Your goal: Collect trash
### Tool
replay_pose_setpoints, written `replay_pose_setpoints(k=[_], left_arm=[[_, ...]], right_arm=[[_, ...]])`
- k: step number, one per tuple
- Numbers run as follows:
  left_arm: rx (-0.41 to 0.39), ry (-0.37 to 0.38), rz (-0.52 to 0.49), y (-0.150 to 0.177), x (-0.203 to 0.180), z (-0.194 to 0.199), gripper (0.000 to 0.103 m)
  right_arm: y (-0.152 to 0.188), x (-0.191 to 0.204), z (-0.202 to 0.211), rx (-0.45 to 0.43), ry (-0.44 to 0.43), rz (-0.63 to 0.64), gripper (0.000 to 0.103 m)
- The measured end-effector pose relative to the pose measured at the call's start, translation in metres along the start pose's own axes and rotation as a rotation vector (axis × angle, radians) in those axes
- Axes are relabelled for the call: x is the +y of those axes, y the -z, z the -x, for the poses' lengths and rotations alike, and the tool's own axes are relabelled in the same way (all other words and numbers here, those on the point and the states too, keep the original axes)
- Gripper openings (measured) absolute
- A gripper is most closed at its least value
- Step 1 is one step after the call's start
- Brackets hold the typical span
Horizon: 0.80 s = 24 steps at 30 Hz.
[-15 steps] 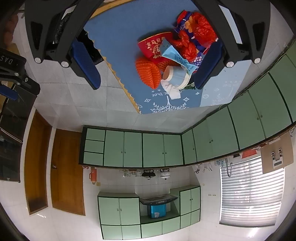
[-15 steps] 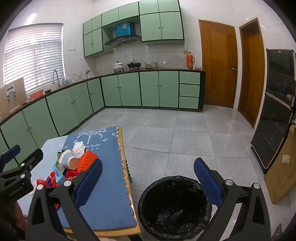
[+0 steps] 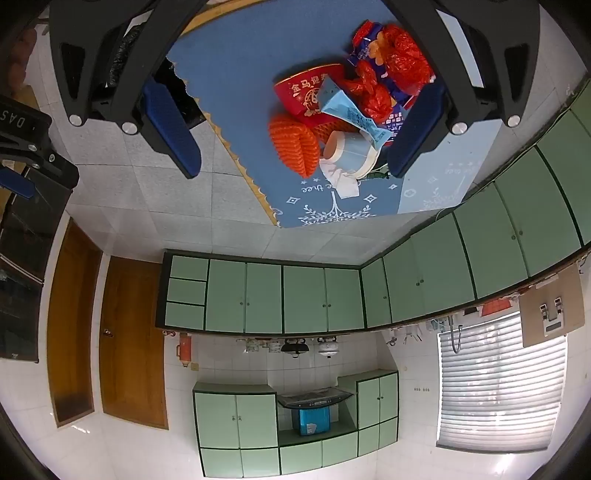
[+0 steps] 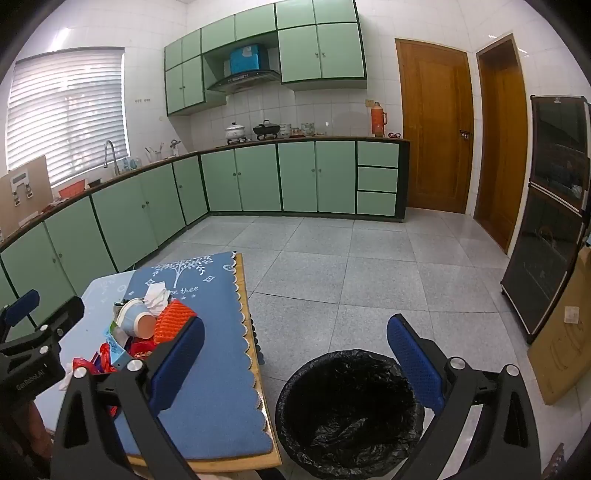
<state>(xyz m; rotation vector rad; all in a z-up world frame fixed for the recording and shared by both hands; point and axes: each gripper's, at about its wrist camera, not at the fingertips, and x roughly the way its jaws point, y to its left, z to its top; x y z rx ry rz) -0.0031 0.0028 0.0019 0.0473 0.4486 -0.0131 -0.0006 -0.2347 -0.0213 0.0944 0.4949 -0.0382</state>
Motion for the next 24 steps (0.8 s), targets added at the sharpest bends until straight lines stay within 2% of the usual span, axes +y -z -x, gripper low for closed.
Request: replay_pose_setpoints(k=[24], left_arm=[[-0.007, -0.01, 0.003, -0.0039, 0.0038, -0.0011, 0.098]], right_arm=[[0.0025, 0.002, 0.005, -0.006, -0.003, 0.001, 0.097]])
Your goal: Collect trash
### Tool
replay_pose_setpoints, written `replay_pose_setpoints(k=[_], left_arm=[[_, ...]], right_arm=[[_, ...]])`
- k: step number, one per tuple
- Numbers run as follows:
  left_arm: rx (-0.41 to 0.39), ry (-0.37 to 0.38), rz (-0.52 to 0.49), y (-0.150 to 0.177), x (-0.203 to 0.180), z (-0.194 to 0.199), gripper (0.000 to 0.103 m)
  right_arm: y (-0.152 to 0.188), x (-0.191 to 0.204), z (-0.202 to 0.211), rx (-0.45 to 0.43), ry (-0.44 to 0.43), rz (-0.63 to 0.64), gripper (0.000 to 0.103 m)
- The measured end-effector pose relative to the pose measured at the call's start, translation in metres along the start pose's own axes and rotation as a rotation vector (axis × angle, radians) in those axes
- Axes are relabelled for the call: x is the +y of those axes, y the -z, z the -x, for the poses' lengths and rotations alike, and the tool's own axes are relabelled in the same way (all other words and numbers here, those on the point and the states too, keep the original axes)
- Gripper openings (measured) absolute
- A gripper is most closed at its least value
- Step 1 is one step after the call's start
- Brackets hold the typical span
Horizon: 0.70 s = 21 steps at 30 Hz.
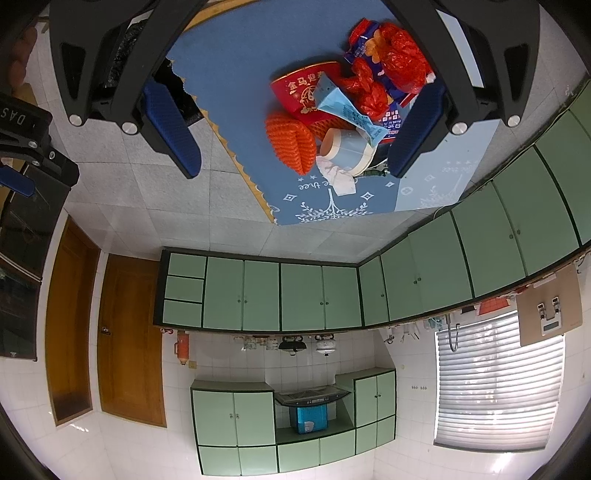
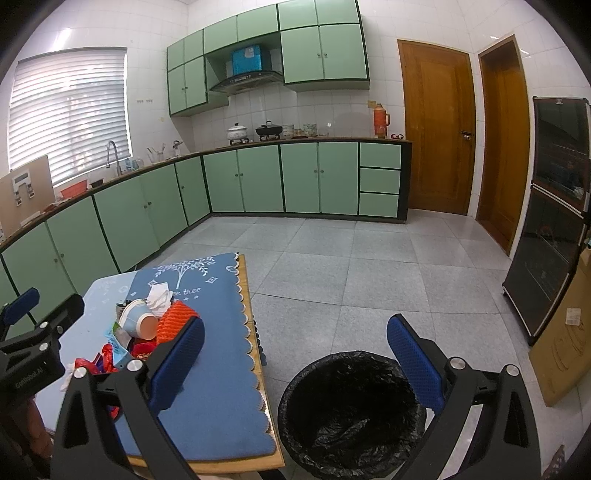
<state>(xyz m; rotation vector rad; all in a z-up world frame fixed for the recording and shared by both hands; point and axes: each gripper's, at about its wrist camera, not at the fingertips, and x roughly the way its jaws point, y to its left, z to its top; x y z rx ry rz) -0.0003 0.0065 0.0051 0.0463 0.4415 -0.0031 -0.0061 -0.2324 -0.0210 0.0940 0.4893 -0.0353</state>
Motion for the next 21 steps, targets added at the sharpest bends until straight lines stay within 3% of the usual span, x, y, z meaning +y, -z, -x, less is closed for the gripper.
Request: replay_pose_setpoints(k=[21], left_arm=[[-0.004, -0.003, 0.001, -0.0036, 0.0066, 0.0003, 0.098]], right_arm=[[-0.002, 0.0028, -0.0027, 0.001, 0.0, -0.003, 0.097]])
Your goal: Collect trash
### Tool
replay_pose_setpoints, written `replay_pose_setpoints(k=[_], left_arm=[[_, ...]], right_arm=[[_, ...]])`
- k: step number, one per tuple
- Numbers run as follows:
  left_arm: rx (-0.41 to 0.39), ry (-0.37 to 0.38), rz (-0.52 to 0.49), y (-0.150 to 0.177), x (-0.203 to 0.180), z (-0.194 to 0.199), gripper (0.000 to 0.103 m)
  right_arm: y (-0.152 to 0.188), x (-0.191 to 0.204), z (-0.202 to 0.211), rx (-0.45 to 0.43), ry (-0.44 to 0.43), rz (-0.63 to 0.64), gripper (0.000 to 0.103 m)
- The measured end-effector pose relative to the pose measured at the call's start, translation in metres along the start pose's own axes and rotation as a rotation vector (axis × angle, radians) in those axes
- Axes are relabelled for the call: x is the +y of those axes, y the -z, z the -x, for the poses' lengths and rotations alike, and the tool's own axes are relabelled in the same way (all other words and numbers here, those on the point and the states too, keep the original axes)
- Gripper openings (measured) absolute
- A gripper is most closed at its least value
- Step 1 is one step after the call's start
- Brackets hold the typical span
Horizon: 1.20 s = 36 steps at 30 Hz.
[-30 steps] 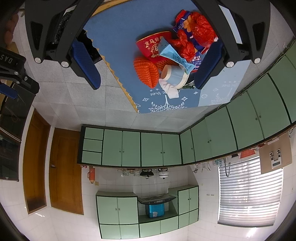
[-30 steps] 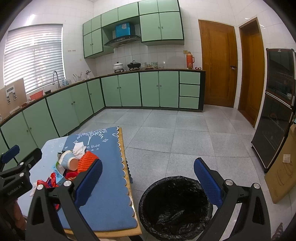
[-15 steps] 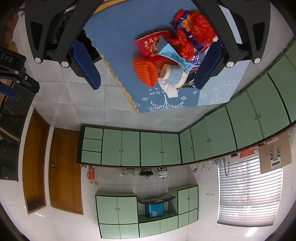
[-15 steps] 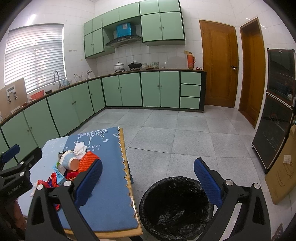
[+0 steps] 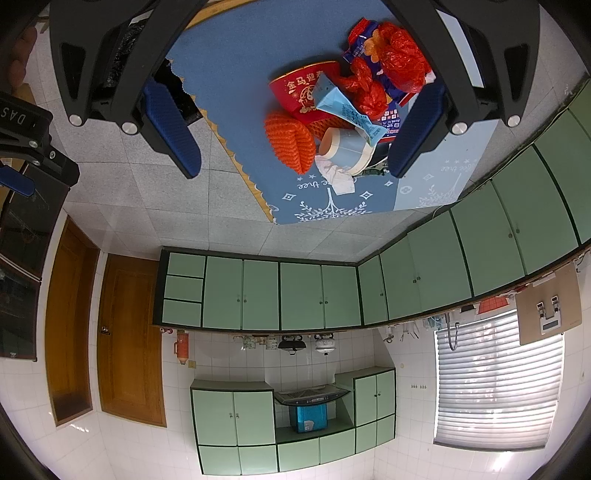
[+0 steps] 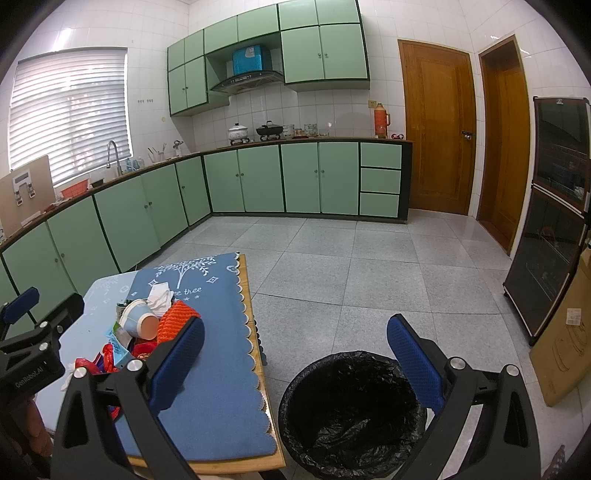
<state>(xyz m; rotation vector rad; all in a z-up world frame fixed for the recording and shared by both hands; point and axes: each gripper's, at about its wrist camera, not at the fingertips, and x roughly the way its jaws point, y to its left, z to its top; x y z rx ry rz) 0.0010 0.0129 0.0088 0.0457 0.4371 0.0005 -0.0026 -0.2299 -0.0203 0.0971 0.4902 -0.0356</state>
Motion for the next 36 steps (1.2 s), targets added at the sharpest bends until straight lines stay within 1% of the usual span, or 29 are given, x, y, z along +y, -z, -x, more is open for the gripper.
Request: replay_pose_setpoints(k=[2, 36], left_arm=[[0.001, 0.002, -0.002, 0.0022, -0.0053, 0.0007, 0.098], [0.001, -0.001, -0.002, 0.0029, -0.0021, 0.0001, 0.098]], right_arm=[[0.0, -0.0003, -0.0001, 0.001, 0.0, 0.0, 0.097], [0.0019, 0.0036, -0.0008, 0.004, -0.001, -0.001, 0.097]])
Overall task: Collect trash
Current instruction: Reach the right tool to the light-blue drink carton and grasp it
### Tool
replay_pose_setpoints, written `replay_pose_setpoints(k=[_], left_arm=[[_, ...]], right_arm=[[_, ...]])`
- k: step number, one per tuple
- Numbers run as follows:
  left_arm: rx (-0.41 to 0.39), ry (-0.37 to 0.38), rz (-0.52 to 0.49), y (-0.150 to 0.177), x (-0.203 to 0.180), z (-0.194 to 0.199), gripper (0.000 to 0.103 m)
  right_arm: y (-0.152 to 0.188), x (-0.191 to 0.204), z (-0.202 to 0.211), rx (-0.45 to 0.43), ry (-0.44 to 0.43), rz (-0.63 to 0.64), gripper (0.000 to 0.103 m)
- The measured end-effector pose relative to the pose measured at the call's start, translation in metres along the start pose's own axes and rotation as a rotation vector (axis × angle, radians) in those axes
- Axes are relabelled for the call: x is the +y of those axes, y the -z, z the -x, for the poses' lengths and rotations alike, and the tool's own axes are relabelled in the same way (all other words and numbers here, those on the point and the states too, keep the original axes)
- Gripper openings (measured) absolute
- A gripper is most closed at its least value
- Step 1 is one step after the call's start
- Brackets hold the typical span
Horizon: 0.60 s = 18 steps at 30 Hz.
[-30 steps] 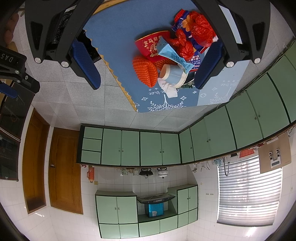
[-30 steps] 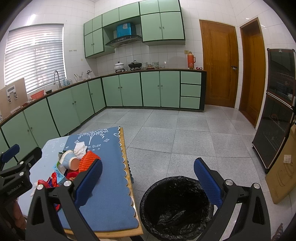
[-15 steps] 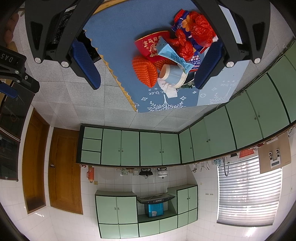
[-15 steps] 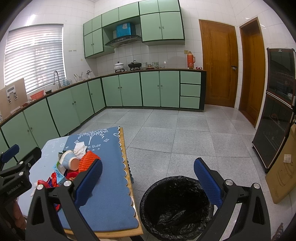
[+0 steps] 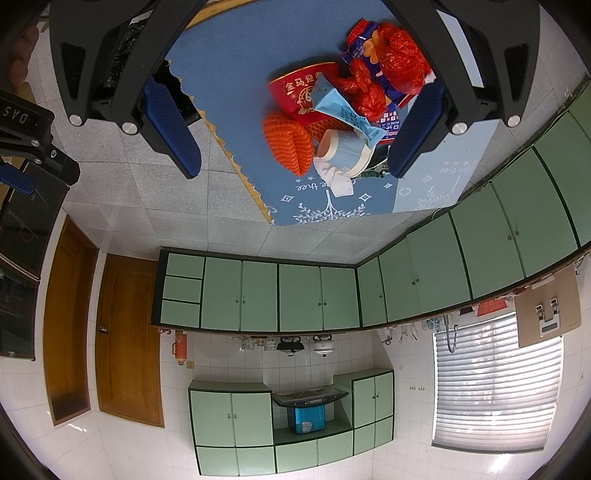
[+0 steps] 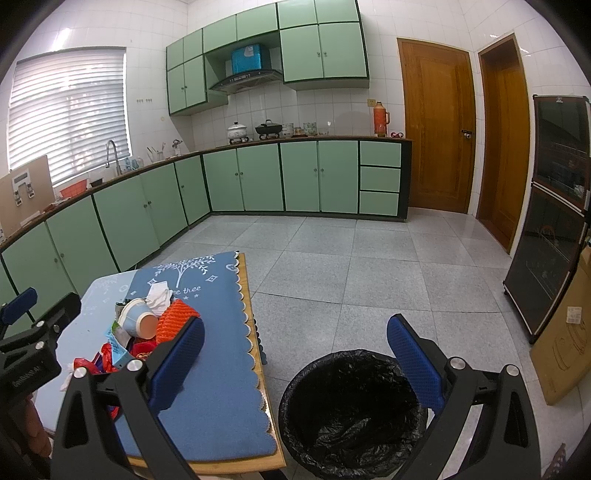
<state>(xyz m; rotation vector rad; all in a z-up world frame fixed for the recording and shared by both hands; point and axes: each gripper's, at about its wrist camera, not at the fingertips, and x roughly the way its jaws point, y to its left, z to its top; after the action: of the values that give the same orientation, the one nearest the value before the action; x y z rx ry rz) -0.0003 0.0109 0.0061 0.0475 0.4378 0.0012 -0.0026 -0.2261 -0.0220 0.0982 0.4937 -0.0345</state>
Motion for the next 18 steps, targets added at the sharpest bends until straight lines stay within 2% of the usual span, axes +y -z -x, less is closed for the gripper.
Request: replay_pose_setpoints(k=[4, 8, 12, 18], left_arm=[[-0.01, -0.024, 0.012, 0.007, 0.015, -0.006, 0.098], [-0.016, -0.096, 0.031, 0.021, 0.039, -0.016, 0.098], [0.014, -0.172, 0.056, 0.039, 0.07, -0.031, 0.098], [0.048, -0.243, 0.067, 0.06, 0.101, -0.041, 0.098]], right_arm=[[0.006, 0.008, -0.015, 0.011, -0.028, 0.009, 0.097], [0.012, 0.02, -0.034, 0.03, -0.075, 0.027, 0.097], [0.018, 0.041, -0.056, 0.048, -0.138, 0.062, 0.097], [0.023, 0.074, -0.096, 0.104, -0.243, 0.083, 0.093]])
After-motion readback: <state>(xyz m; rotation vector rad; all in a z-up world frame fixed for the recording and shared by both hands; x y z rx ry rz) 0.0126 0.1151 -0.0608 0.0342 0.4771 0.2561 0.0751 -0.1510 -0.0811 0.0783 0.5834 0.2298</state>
